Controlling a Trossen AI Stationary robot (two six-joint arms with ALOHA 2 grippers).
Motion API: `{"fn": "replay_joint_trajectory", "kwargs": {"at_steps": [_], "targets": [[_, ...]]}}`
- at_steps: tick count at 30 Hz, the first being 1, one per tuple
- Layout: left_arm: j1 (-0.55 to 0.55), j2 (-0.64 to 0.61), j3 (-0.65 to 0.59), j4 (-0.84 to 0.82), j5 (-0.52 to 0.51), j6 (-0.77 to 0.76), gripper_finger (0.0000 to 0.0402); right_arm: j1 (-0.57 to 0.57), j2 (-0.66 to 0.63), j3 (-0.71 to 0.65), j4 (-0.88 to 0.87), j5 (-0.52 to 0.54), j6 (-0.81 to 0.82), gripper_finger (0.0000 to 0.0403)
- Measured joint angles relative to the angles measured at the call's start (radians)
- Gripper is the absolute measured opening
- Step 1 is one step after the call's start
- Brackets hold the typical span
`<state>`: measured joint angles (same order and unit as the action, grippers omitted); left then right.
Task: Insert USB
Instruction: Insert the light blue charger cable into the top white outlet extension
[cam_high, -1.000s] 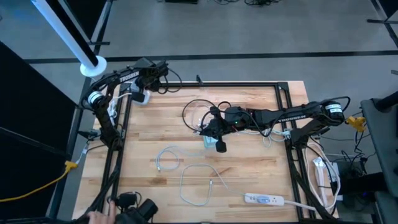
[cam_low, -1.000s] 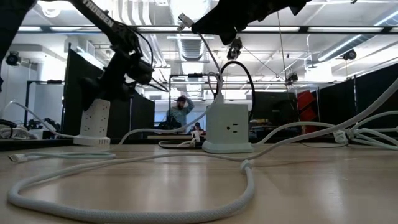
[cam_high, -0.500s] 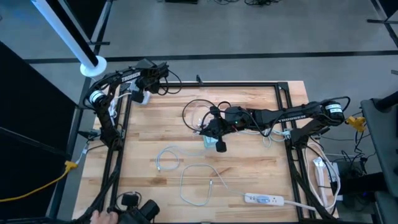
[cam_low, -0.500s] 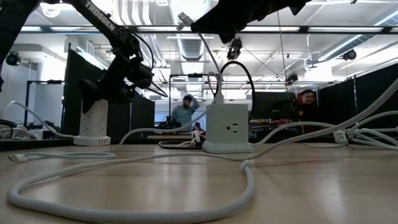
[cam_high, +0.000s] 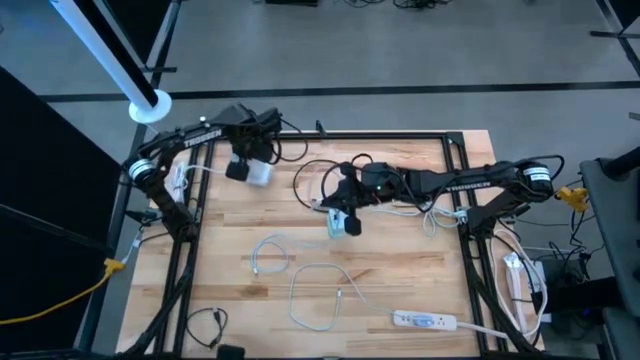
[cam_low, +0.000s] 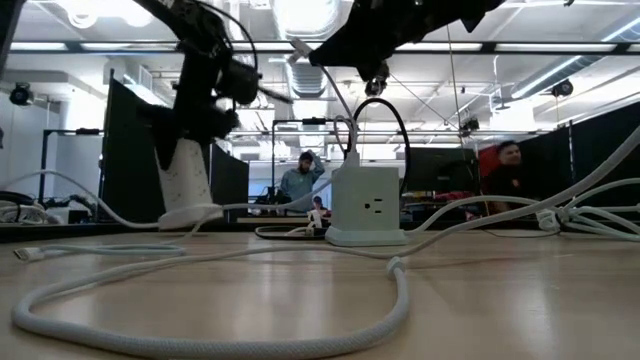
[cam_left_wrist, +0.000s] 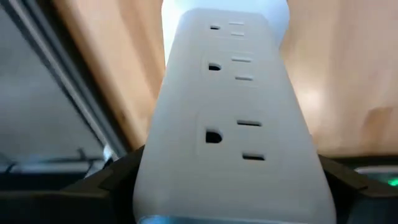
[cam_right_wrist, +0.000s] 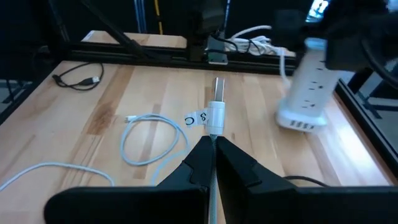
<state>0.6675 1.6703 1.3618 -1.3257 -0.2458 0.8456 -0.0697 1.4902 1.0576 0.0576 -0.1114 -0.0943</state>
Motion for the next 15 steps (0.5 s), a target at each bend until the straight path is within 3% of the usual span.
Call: {"fn": "replay_joint_trajectory", "kwargs": {"at_steps": [7,15], "targets": [[-0.098,-0.018,-0.009,0.007,0.129,-0.029,0.0296,-0.019,0.023,0.0,-0.003,-0.001,0.036,0.0],[-0.14,-0.006,-0.015,0.001,0.136,-0.108,0.0296,-0.028,0.126,0.017,0.004,-0.039,0.118,0.0]]}}
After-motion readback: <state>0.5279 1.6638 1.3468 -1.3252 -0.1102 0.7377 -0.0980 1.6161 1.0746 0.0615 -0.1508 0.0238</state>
